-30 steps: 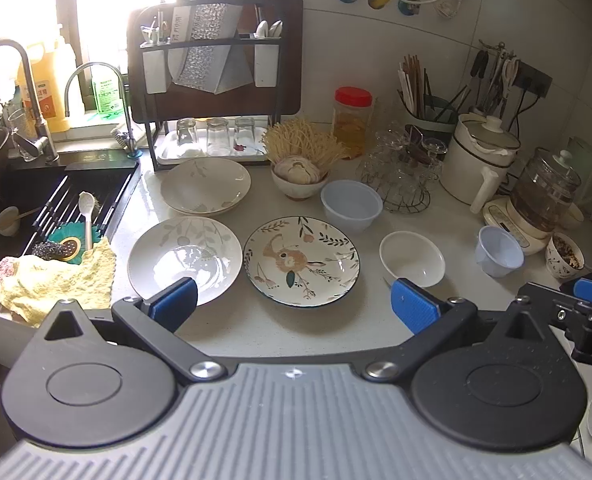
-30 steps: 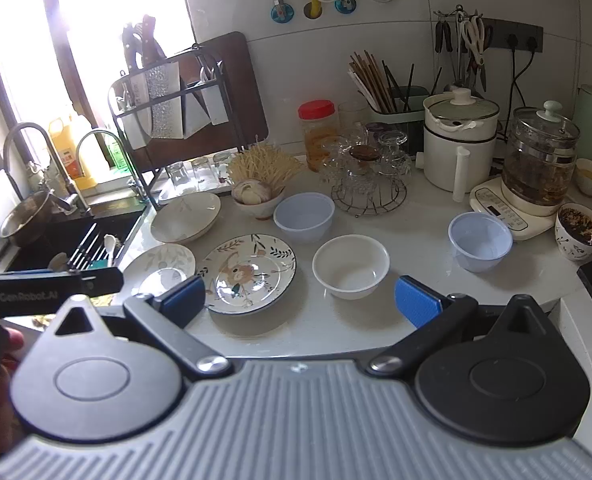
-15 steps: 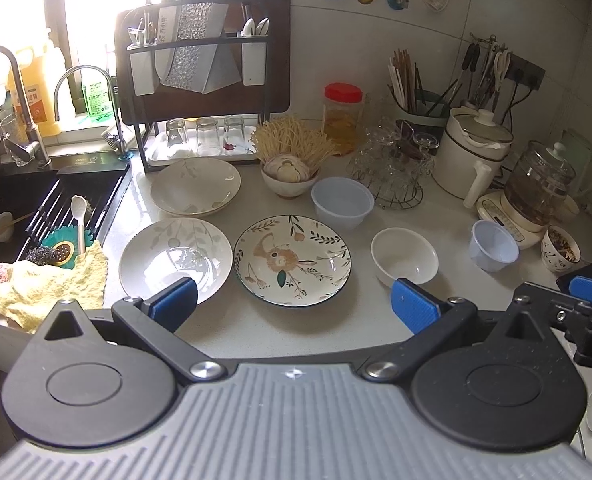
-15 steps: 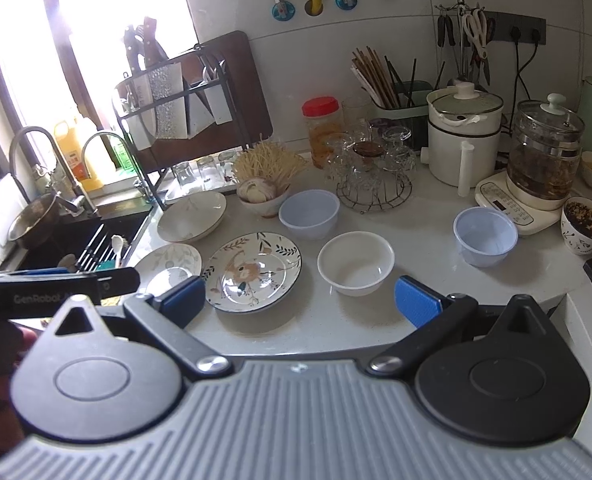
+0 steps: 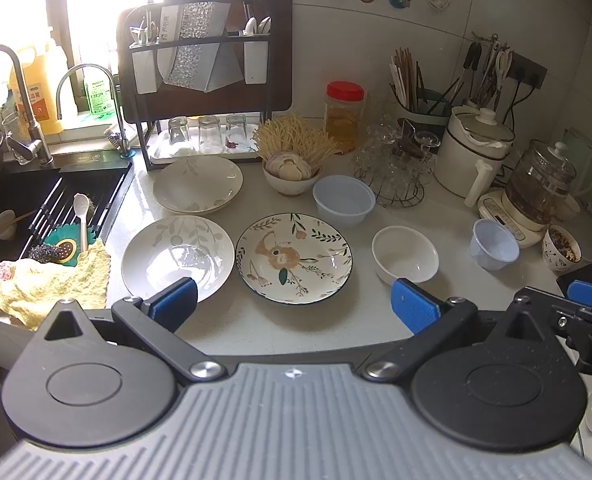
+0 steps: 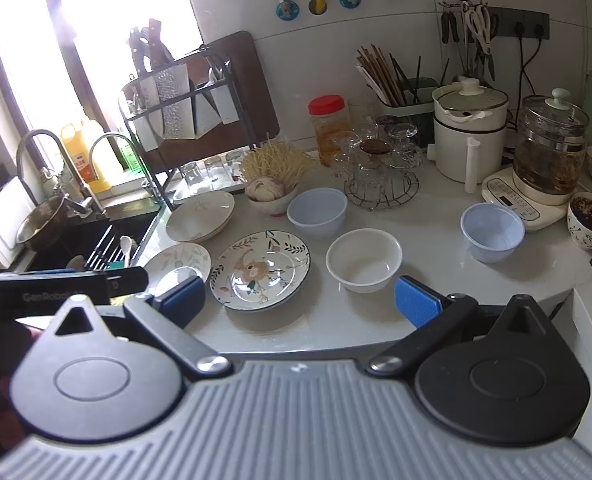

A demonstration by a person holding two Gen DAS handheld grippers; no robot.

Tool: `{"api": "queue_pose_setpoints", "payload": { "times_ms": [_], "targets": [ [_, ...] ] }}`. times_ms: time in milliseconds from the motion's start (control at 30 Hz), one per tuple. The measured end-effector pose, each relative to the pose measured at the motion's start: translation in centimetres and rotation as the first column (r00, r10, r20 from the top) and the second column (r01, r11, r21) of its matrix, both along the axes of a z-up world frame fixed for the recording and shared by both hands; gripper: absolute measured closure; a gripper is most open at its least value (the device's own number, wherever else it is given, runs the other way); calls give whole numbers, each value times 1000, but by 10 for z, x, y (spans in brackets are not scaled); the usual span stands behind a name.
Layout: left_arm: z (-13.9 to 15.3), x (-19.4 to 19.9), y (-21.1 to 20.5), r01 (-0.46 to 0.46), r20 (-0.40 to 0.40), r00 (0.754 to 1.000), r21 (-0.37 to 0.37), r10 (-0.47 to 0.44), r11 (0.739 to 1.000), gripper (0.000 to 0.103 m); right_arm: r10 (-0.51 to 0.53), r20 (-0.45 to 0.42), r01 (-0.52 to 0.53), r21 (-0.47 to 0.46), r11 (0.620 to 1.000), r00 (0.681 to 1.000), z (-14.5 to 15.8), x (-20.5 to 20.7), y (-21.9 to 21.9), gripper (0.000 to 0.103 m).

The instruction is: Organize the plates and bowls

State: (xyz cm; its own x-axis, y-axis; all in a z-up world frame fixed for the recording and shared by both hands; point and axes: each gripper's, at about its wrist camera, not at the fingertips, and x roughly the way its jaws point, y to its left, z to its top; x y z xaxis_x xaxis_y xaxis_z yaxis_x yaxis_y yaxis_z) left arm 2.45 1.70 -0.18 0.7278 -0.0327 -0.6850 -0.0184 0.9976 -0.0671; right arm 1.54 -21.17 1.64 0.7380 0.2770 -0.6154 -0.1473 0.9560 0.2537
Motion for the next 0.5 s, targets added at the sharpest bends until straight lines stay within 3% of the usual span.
{"api": "queue_pose_setpoints", "payload": {
  "times_ms": [500],
  "targets": [
    [-5, 3, -9, 13, -50, 999, -5, -13, 1000, 0, 33, -25, -32, 20, 999, 999, -5, 1, -6, 0]
  ]
}}
